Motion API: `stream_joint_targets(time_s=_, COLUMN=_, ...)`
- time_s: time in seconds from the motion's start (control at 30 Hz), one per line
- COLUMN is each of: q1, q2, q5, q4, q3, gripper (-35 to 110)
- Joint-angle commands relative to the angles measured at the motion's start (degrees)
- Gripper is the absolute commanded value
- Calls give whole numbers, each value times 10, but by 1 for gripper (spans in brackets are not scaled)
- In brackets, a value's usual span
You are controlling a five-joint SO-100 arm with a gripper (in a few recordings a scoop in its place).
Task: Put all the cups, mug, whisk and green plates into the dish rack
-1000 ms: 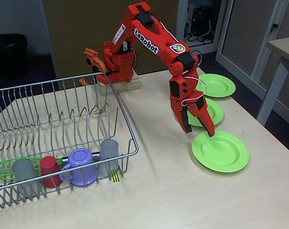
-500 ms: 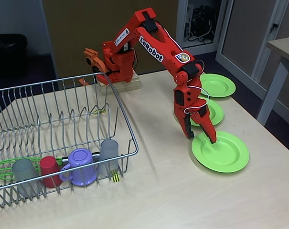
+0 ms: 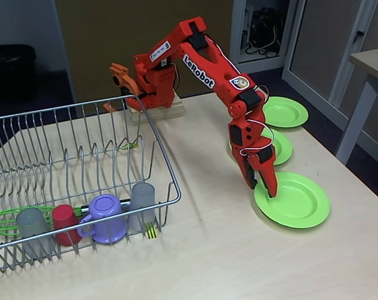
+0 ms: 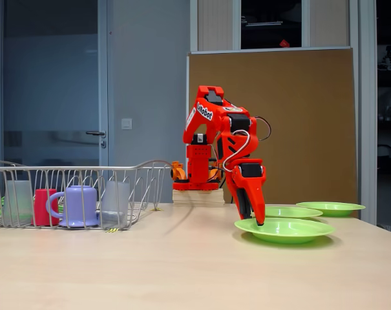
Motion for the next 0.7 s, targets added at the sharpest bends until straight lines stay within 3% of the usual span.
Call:
stream_joint_targets(time_s=0.0, q1=-1, q2=-32, q5=30, q4=33, q3=-29, gripper=21)
stream_joint_targets(time_s=0.43, q1=9, q2=-103, q5=89, q4=69, q3=-112, gripper=0)
stream_joint_targets(time_s=0.67, q1=6, q2=-90, q5=92, q4=186, q3=-221, gripper=0)
